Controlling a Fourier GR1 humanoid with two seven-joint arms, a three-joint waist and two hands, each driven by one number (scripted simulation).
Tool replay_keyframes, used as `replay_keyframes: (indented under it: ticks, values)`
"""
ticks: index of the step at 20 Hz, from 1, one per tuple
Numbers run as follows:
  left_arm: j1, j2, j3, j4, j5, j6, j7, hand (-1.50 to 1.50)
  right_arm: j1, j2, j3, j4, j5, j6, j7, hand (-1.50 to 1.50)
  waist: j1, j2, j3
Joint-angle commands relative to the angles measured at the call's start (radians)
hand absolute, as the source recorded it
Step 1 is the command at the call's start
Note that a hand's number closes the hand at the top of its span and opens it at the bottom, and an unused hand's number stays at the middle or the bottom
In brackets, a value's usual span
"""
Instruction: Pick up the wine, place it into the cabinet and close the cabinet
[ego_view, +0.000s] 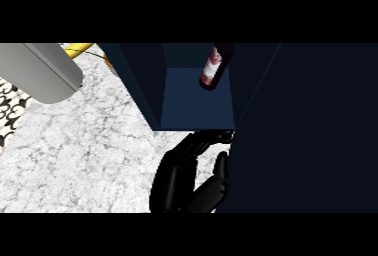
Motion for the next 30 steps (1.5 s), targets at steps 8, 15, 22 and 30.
replay_keyframes:
  ticks: [8, 15, 22, 30]
  values:
    - [0.273, 0.249, -0.061, -0.315, -0.006, -0.151, -0.028, 1.50, 0.036, 0.015, 0.068, -0.060, -0.121, 0.032, 0.074, 1.50, -0.002, 0.001, 0.000]
    - [0.430, 0.468, 0.099, -0.409, 0.136, -0.364, -0.111, 1.50, 0.039, 0.087, 0.198, -0.070, -0.141, 0.067, 0.009, 1.50, 0.006, 0.003, -0.001]
    - [0.603, 0.617, 0.271, -0.494, 0.252, -0.514, -0.207, 1.50, -0.062, 0.221, 0.394, 0.003, -0.063, -0.005, 0.066, 1.50, 0.023, -0.003, -0.004]
    - [0.697, 0.769, 0.608, -0.422, 0.484, -0.758, -0.229, 1.50, -0.222, 0.253, 0.604, 0.220, 0.065, -0.094, -0.012, 1.50, 0.023, -0.001, -0.003]
